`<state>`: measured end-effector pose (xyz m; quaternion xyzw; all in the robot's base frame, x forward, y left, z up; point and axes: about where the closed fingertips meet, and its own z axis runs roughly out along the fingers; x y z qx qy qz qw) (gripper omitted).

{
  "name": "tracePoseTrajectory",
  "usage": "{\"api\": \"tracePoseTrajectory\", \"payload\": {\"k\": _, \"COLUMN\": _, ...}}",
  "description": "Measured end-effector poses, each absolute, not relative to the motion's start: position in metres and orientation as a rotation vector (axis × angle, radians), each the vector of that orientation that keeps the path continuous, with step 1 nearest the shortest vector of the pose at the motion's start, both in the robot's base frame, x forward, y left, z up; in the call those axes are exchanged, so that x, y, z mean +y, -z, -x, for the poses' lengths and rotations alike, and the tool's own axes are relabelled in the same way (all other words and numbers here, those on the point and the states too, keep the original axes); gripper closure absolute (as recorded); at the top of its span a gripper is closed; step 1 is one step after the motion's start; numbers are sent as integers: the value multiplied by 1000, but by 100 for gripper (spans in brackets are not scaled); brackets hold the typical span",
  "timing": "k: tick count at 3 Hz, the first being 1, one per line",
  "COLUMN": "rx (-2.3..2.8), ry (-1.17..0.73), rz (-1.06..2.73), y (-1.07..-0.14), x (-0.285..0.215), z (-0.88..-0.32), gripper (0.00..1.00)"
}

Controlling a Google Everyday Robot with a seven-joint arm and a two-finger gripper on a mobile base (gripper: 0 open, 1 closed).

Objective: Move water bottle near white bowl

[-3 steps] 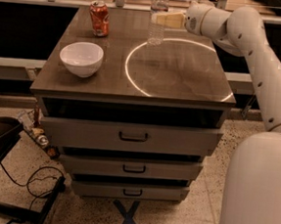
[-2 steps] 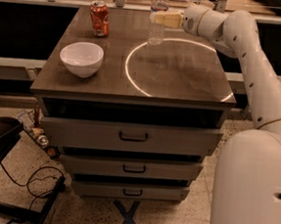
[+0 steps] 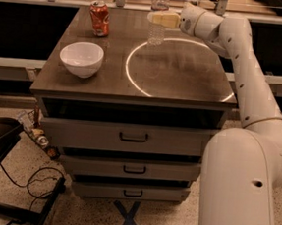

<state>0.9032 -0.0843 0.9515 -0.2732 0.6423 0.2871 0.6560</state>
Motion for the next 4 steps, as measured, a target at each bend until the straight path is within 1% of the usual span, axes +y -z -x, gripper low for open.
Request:
{"api": "tracePoseTrajectory", "payload": {"k": 1, "rx": 1461, "ry": -668, "rz": 644, "y": -946, "x": -72, "z": -907, "gripper": 3}}
{"api": "tracePoseTrajectory", "payload": {"k": 4, "rx": 1467, "ry": -679, "rz": 664, "y": -942, "x": -58, "z": -910, "gripper": 73}}
